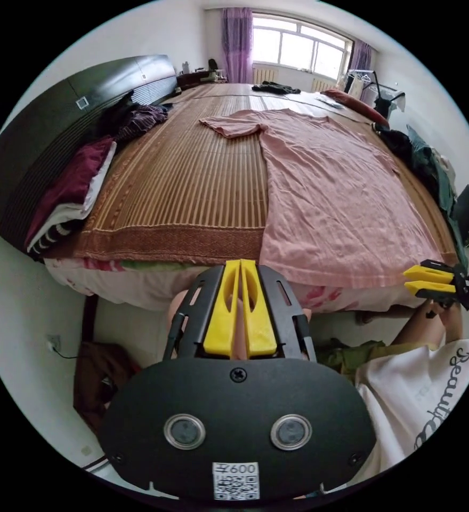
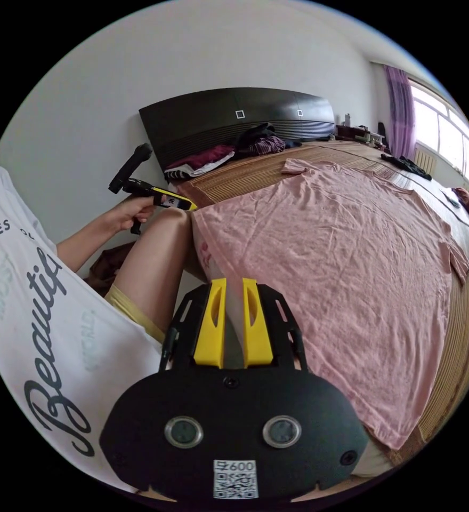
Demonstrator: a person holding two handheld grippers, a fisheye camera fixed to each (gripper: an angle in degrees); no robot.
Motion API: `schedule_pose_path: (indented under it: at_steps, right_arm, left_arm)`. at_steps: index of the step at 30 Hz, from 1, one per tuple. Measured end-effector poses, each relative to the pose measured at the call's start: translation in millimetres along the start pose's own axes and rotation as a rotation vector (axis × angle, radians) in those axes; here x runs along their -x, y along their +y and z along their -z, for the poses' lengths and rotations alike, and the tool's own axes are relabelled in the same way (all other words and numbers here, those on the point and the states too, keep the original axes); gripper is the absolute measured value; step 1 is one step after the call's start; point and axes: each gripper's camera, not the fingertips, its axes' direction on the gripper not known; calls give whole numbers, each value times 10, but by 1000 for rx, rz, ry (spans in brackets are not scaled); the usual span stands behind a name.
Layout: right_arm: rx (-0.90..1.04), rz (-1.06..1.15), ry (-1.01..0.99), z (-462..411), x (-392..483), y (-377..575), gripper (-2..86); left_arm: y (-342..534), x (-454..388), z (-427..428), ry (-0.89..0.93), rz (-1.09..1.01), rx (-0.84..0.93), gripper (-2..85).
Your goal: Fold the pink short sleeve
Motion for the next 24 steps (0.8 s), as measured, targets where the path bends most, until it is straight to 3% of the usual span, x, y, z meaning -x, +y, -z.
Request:
schedule_pose_path:
  at_steps: [5,11,14,19,24]
  right_arm:
    - [-14,-24,-24,92,-338,241,5]
    - [-36,-38,-57,185,-680,556,23]
    - [-36,-48,-73,218,-858,735,27]
    - [-39,-62,-78,249,-1190,1078,26]
    - [-32,-57,-85,195,-1441,1364,21]
  left_arm:
    - [-206,-61,328,157,43,30,37]
    - [-477,-385,585,164,-7,64,56]
    - [-597,-580,686,65,-56,95,34]
    - [-683,-642,1108,27,-9,15,12]
    - [-767,-552,1344,133,45,20,17]
